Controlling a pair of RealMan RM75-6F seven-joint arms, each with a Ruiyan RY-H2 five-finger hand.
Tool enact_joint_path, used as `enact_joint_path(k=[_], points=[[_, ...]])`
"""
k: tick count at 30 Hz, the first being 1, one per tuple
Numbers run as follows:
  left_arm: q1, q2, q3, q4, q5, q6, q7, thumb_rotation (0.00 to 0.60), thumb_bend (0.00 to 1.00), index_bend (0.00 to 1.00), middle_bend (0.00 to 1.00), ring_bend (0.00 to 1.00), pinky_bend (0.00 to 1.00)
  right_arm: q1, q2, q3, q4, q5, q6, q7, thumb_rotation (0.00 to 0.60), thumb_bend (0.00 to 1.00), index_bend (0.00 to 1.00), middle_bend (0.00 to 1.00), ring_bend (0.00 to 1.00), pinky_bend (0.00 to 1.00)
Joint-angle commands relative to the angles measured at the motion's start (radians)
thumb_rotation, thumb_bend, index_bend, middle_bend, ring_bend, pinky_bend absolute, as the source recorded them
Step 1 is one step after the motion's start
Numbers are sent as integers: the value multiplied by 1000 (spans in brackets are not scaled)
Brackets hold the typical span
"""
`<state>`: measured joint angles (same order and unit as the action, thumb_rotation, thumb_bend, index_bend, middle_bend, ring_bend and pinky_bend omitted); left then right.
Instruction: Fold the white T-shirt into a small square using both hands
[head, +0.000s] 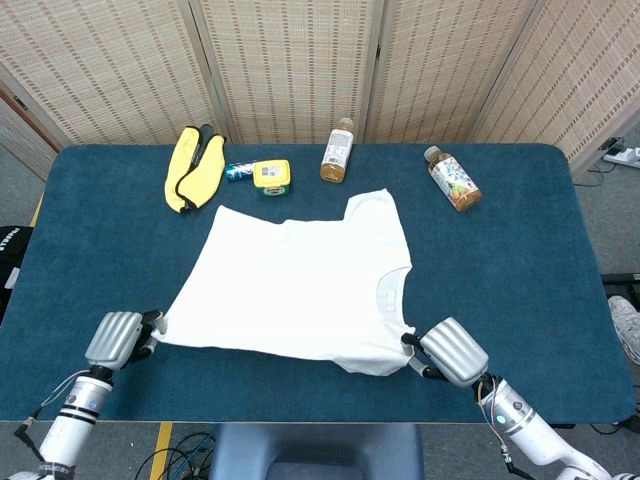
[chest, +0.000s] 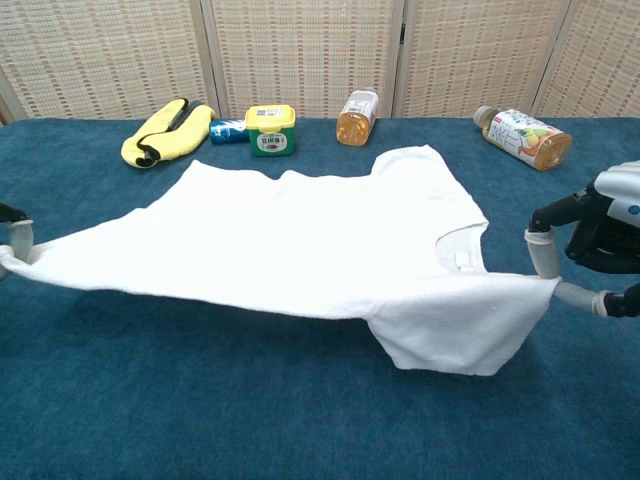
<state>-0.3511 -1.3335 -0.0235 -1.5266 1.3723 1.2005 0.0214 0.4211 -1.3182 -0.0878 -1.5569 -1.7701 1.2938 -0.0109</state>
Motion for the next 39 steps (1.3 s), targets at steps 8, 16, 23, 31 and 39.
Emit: enact_joint_path(k=[8,16,23,31,39], points=[[87,70,73,-87,64,82,-17,600,548,626,959,888,988,-52,79,-54,-30,-51,66,11,600,620,730,989,1000,1000],[149,86,124,-138,111,138,17,600,548,625,959,888,988,-118,121,-103,-15,-84,131,20,600,620,734,991,1000,1000],[209,80,155,-162,139,194,51,600,548,624,959,888,988,-184,139,-135,14,-104,202,56,600,620,737,993,1000,1000],[252,88,174,-171,156,221,70,600,548,623,959,888,988,-249,129,-151,65,-130,271,67,600,619,741,996,1000,1000],[293,105,188,-178,174,254,76,600,548,623,959,888,988,-297,118,-165,97,-156,313,65,600,620,742,998,1000,1000]])
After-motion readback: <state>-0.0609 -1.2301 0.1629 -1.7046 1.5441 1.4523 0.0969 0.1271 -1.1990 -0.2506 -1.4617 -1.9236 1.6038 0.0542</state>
